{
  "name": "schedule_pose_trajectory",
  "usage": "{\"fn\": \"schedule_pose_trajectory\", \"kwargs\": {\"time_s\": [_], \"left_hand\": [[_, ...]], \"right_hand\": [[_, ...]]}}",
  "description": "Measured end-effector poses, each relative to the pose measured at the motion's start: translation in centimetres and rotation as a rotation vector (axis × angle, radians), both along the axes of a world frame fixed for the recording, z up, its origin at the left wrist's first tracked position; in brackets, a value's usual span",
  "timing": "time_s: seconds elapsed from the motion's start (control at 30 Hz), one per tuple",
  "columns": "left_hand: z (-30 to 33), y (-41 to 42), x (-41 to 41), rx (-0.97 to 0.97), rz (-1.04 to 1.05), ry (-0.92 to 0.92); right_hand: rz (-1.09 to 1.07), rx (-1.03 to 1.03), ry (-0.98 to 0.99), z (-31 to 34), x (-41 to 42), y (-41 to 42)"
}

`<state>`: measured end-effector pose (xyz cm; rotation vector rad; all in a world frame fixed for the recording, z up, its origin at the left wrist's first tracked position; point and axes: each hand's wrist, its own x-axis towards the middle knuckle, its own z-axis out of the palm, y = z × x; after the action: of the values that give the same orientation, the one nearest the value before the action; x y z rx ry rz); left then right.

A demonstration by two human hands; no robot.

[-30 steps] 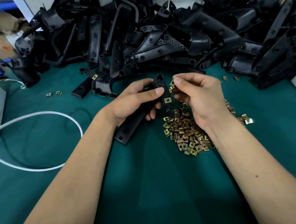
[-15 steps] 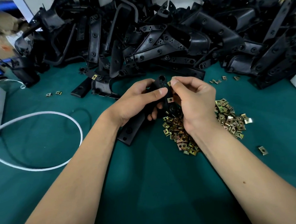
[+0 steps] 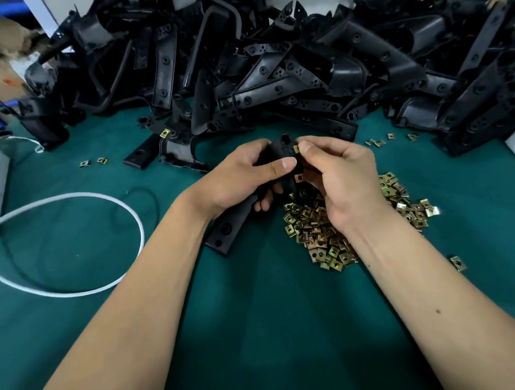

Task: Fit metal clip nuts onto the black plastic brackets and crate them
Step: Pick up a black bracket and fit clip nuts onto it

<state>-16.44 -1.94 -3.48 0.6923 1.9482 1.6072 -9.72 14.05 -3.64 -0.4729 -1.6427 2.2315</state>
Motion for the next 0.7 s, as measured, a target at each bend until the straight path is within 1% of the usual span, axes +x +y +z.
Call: {"fn": "schedule_pose_trajectory", "kwargs": {"time_s": [0.07,0.23,0.37,0.43,0.5,0.6,0.7], "left_hand": [[0.05,-0.15,-0.01,-0.01,-0.008,-0.007],[0.16,-0.13,-0.07,-0.033,-0.038,0.023],[0.05,-0.14,-0.01,-0.008,-0.027,0.016],[-0.05,0.06,0.04,0.019,-0.004,0.016],[-0.13,0.05,0.0,0.057,0.004,0.002],[-0.17,-0.11,-0.08,0.112,0.006,-0.031],[-0.32,-0.07,-0.19,0.096,0.036,-0.007]], "right_hand": [[0.052,0.032,-0.009,0.21,0.01,0.43],[0.149,0.035,-0.026,0.48,0.06,0.84],[0.159,0.055,-0.006,0.43,0.03,0.9],[0.11,0.155,0.003,0.22,-0.02,0.91],[0.055,0.327,0.037,0.05,-0.02,0.82],[0.053,0.549,0.115,0.19,0.17,0.54],[0.078,0.641,0.136,0.33,0.22,0.47]]}}
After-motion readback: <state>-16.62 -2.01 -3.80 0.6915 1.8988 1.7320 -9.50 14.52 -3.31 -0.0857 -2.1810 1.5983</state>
